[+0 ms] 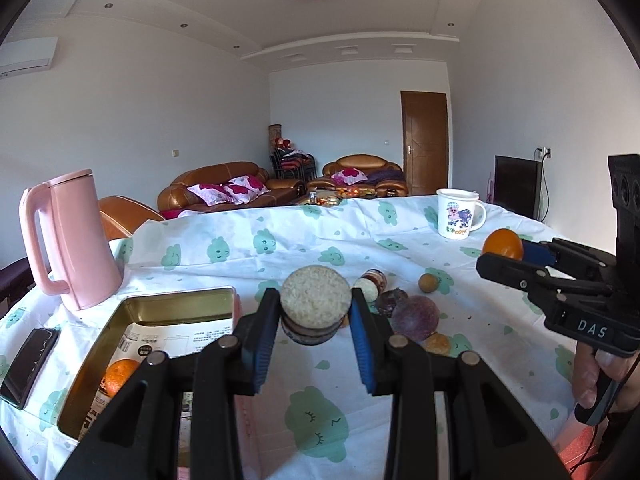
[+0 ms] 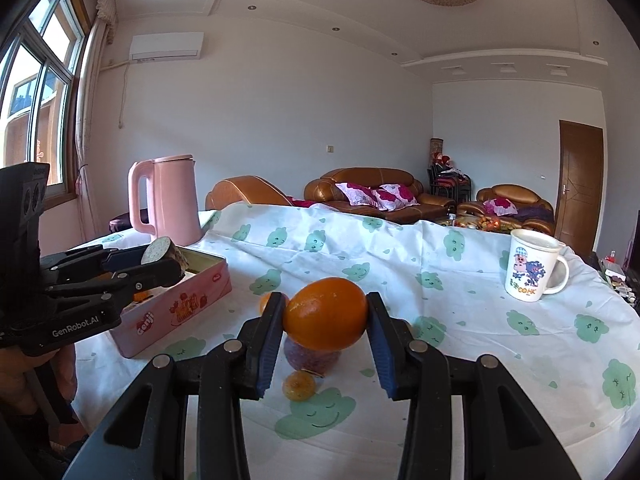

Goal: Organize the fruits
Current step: 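Carry the jar into the pink tin with the left tool while the right tool places the orange fruit there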

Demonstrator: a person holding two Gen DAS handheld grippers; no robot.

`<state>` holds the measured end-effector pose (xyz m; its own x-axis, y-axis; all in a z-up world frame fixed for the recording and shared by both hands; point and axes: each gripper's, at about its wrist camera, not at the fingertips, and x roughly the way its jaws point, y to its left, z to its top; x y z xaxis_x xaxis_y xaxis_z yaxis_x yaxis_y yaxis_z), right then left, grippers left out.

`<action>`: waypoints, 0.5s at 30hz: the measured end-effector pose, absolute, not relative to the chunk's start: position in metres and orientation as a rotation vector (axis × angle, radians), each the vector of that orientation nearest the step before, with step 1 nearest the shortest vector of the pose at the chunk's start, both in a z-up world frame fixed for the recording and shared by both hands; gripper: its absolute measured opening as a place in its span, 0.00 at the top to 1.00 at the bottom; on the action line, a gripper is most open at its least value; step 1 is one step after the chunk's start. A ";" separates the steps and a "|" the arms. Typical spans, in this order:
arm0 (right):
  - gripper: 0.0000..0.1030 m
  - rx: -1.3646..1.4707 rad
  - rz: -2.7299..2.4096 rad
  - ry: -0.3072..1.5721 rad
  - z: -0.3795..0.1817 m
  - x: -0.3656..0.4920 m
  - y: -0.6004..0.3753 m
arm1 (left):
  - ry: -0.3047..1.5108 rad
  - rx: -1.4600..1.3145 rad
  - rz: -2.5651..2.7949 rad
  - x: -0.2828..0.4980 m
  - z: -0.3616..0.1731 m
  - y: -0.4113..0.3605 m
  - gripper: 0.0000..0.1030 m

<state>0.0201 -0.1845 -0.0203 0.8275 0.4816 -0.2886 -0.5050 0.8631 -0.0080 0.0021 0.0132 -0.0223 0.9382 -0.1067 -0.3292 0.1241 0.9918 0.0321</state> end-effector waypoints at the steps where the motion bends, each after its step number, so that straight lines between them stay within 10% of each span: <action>1: 0.59 -0.084 0.546 0.286 -0.017 0.020 -0.177 | 0.332 0.042 -0.104 0.001 -0.022 0.021 0.65; 15: 0.59 -0.152 0.781 0.372 -0.009 0.029 -0.062 | 0.399 -0.089 0.087 -0.005 -0.031 0.127 0.65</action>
<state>0.0291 -0.0617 -0.0087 0.6493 0.6581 -0.3812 -0.7109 0.7032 0.0030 -0.0045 0.1266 -0.0311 0.9179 0.0667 -0.3913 -0.1018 0.9924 -0.0697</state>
